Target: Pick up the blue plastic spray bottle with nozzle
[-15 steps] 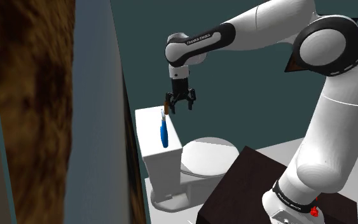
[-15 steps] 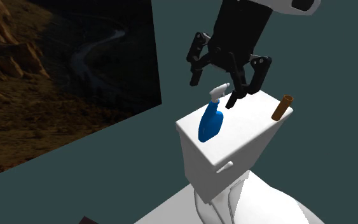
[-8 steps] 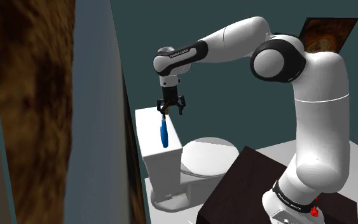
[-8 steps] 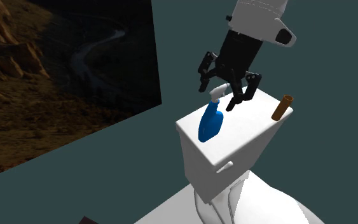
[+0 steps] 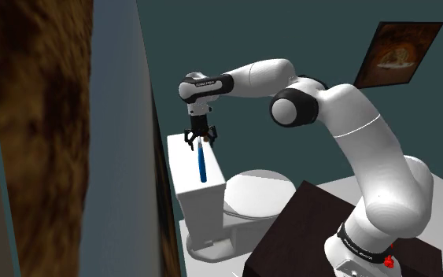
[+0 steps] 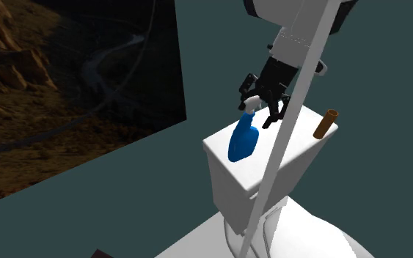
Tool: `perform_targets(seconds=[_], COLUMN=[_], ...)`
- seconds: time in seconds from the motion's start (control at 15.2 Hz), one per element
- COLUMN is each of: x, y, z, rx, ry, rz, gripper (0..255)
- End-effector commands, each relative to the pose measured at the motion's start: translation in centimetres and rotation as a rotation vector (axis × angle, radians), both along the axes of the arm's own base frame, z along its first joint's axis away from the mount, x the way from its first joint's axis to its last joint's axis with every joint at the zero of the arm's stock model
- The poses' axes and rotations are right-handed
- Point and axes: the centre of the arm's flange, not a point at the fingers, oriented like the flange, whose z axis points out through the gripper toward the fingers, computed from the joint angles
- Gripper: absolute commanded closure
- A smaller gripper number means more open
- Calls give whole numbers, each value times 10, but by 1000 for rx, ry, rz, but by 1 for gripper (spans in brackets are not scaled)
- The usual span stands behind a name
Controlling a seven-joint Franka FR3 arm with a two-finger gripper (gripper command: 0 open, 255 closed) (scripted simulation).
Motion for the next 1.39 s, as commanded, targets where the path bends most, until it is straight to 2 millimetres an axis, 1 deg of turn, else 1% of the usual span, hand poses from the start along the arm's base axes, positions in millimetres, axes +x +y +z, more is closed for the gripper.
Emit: perform_targets(seconds=[0.0,0.46,0.53,0.66,0.73,0.79,0.86,0.92,0.99,1.06,1.12,1.19,1.25,1.32], x=[14,14,14,14,4,10,9,12,10,10,4,0,-2,14], y=[-5,-5,-5,-5,1,-4,-10,-5,4,-7,-6,-2,-7,-5], z=[-31,-68,-71,-71,-60,-44,-46,-45,-41,-43,-43,-47,-51,-71], rx=[4,4,4,4,3,4,5,5,4,5,6,5,5,4], ry=[40,40,40,40,39,39,38,38,38,38,38,38,38,40], rz=[-19,-19,-19,-19,-19,-19,-18,-19,-19,-20,-20,-20,-19,-19], gripper=[0,0,0,0,255,255,255,255,255,255,255,255,255,255])
